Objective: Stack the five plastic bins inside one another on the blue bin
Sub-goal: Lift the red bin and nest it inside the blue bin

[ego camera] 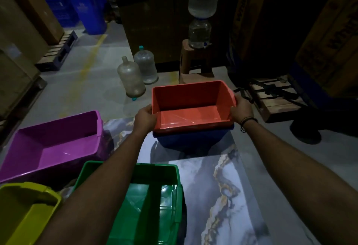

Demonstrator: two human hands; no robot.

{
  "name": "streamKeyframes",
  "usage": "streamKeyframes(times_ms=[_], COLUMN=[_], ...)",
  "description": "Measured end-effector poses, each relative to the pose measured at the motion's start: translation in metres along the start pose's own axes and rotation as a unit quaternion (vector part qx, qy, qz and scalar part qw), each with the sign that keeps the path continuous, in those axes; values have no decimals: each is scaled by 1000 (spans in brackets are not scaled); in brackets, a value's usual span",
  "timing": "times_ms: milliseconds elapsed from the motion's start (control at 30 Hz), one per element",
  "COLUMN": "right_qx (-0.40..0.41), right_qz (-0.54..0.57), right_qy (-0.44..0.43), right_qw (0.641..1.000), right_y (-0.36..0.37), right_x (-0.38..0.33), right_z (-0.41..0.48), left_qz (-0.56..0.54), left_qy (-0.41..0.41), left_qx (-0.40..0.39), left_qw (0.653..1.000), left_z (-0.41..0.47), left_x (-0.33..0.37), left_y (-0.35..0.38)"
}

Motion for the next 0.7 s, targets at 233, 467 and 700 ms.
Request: streamKeyframes(times_ms=[233, 467, 700], right_qx=[-29, -28, -13], right_qz=[-42, -88, -83], right_qy=[-2, -10, -6], right_qw=[999, 996, 996], right_y=[23, 33, 36], right_x=[21, 32, 41], right_z=[7, 17, 22], left_qz=[49, 61, 46], left_qy=[-3, -1, -20], left_qx=[-1, 38, 79], left_qw=[999, 997, 996], left_z=[3, 3, 3], left_x=[-18, -24, -30], left_y=[9, 10, 6])
Point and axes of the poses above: each hand's wrist, its own z-axis towards the middle knuckle, its own y-axis out of the palm, x = y × z, the point moved 9 cm from there along z, towards the middle knuckle, and after that the axes turned 4 degrees about -x, right-handed, at the moved point
